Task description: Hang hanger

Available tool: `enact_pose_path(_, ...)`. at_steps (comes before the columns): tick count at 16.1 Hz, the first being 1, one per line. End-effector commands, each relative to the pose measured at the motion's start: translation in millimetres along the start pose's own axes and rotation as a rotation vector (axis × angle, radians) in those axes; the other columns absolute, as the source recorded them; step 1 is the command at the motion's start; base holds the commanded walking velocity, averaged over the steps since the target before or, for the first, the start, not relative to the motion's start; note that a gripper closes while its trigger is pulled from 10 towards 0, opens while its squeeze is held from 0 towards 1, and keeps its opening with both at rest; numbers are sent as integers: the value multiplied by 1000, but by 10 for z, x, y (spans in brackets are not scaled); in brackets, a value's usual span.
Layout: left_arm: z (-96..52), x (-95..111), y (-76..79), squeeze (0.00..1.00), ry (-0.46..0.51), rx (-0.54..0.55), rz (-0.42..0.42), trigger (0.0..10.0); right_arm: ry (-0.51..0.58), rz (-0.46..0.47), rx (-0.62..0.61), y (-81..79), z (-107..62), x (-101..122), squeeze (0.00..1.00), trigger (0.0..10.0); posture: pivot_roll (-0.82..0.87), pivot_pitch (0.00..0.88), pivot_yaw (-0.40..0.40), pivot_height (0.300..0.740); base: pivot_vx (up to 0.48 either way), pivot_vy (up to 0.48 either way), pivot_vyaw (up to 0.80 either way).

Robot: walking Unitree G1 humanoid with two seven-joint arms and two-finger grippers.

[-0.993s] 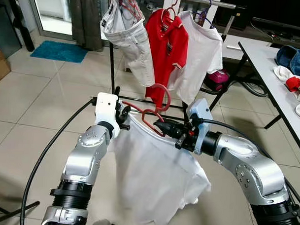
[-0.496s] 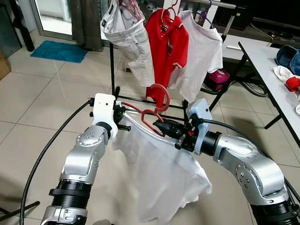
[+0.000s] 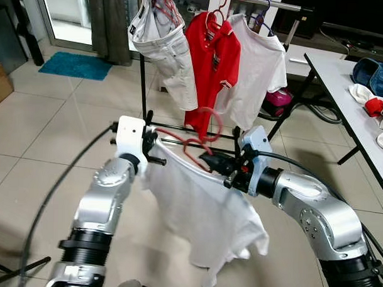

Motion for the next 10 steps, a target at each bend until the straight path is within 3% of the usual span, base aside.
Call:
enact_pose_path(1, 12, 121, 105, 0, 36, -52, 55, 0, -41, -17, -62, 113, -31, -22, 0, 0, -39, 0, -72, 740, 0, 0, 0)
enact_pose_path(6, -31, 128, 146, 0, -17, -156, 214, 0, -105, -68, -33, 60, -36, -115, 0, 0, -39, 0, -69, 740, 0, 0, 0)
enact_pose_path(10, -69, 36, 178, 0, -113, -292, 232, 0, -42, -89, 91, -131, -17, -34, 0, 0, -39, 0, -68, 740, 0, 0, 0)
Point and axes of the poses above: a point about 5 cm out from each wrist's last joint towards the gripper, its own z axis pointing out of the wrist towards the gripper, its own x axis along the axis of the wrist's last joint, y = z × x, the point moved 2 cm from there along z, pointing out of the wrist towards the gripper, and after that the axes turned 10 degrees about -z, right-handed, at the moved point
